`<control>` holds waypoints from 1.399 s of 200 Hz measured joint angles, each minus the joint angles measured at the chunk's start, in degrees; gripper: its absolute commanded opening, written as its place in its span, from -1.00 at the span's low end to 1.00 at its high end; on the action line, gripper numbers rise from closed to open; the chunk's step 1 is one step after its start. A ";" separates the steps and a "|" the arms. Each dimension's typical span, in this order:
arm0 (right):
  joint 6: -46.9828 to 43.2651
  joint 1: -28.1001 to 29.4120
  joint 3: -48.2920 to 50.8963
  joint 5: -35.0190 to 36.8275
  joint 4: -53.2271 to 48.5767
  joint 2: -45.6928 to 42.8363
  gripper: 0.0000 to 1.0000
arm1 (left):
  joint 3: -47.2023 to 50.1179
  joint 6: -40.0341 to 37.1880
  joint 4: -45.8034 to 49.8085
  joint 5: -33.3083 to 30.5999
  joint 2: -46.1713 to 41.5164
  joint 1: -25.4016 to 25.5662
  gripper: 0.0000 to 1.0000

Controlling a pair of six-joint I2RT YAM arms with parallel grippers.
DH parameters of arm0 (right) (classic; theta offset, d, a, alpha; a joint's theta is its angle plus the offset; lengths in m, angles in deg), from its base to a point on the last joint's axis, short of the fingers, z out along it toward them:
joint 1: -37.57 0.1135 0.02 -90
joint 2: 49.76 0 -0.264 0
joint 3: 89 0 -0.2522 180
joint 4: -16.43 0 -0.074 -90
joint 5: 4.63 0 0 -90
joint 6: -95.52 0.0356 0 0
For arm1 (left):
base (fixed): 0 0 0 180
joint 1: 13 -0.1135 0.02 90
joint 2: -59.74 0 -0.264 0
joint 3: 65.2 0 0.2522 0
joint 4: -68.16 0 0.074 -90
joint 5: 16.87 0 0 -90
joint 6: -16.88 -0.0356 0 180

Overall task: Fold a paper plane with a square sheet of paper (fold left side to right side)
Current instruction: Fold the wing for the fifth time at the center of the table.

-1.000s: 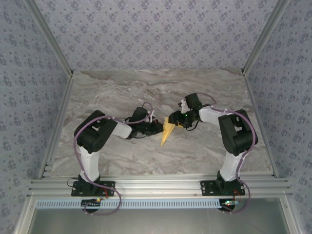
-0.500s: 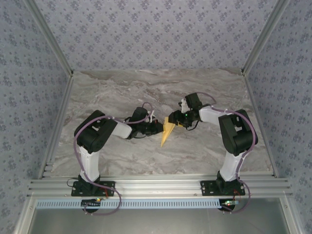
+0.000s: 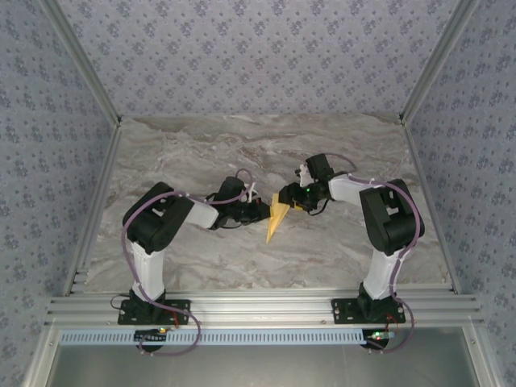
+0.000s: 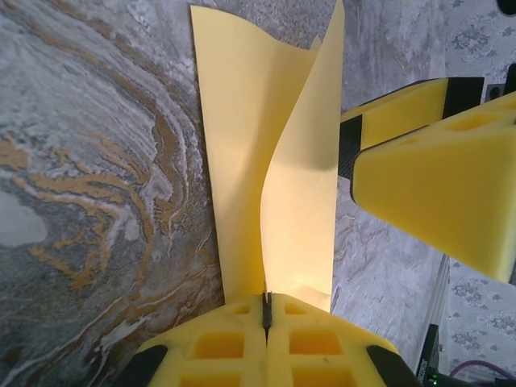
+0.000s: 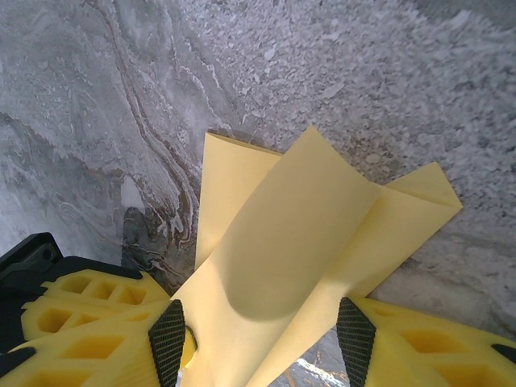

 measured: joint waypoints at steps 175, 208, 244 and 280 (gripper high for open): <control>-0.66 0.02 -1.75 0.46 -2.58 0.76 0.15 | -2.16 -2.51 3.28 -0.68 0.35 0.07 -1.00; -0.72 -0.09 -1.70 0.92 -2.69 -0.04 0.16 | -2.69 -2.91 4.24 -0.48 0.48 0.07 -1.00; -1.11 -0.66 -1.33 1.64 -3.06 -3.89 0.16 | -2.89 -3.04 4.59 -0.48 0.52 0.07 -1.00; -0.76 -0.52 -1.22 1.18 -1.92 -5.51 -0.03 | -2.99 -3.39 4.87 -0.46 0.55 0.07 -1.00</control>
